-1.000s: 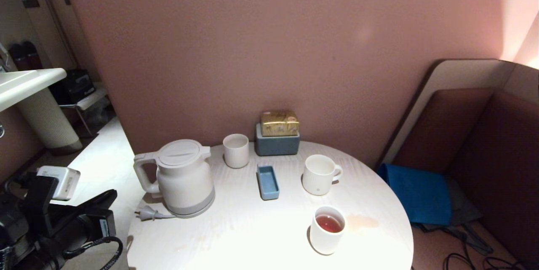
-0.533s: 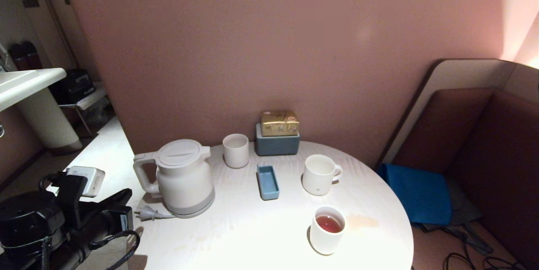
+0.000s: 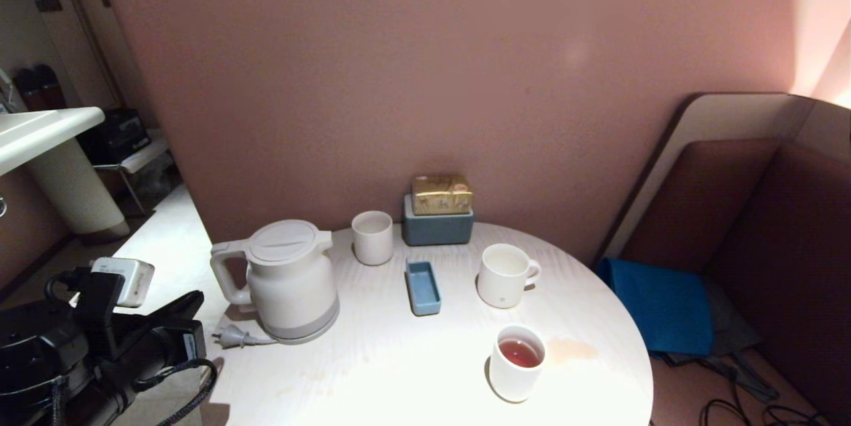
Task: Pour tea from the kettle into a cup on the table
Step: Pick up the kettle
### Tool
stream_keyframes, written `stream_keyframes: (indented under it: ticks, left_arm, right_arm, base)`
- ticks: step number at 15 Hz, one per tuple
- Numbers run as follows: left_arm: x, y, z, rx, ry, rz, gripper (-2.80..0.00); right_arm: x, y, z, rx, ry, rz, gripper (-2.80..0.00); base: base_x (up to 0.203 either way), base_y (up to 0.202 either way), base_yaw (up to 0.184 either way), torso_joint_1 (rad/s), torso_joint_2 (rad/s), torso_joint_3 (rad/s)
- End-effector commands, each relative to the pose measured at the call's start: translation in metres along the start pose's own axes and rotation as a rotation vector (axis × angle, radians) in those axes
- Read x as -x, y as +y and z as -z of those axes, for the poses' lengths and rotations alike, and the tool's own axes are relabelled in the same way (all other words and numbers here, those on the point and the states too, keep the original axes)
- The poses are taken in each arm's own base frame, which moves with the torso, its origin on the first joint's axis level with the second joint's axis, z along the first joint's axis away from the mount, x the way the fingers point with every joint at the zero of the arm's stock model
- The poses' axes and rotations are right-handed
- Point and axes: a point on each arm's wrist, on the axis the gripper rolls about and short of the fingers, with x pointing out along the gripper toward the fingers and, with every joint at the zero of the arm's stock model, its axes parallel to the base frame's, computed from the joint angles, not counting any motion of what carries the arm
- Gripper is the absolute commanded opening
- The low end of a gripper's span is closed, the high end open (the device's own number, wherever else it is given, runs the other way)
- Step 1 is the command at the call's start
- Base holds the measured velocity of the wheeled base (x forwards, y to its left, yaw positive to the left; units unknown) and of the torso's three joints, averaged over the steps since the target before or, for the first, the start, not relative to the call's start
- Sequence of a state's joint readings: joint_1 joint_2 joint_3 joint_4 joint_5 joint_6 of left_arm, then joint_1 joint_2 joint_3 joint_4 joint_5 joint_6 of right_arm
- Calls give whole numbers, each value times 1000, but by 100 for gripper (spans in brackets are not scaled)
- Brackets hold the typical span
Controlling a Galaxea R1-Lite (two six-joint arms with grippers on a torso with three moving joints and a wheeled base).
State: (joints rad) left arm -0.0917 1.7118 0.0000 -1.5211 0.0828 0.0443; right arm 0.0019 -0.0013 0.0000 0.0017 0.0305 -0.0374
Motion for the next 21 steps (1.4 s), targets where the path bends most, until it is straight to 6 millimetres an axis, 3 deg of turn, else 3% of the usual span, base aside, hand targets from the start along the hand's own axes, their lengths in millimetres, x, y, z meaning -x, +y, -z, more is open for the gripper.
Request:
stream_keyframes:
  ticks: [1,12,16,21]
  left_arm:
    - [5,0,-7,18,-40,0,-280]
    - [2,-4,-4,30,-28,21,-280]
    - [-33,-7,-5,28,-49,17,-280]
    - [-105,-9,-21,-43,-167,-25,-280]
  right_arm:
    - [0,0,0,1,1,-1,-280]
    - [0,0,0,1,1,-1,-280]
    - [0,0,0,1,1,-1,-280]
    - [0,0,0,1,1,0,-280]
  base:
    - [0,0,0,0,0,0]
    - [0,0,0,0,0,0]
    - [0,0,0,0,0,0]
    - [0,0,0,0,0,0]
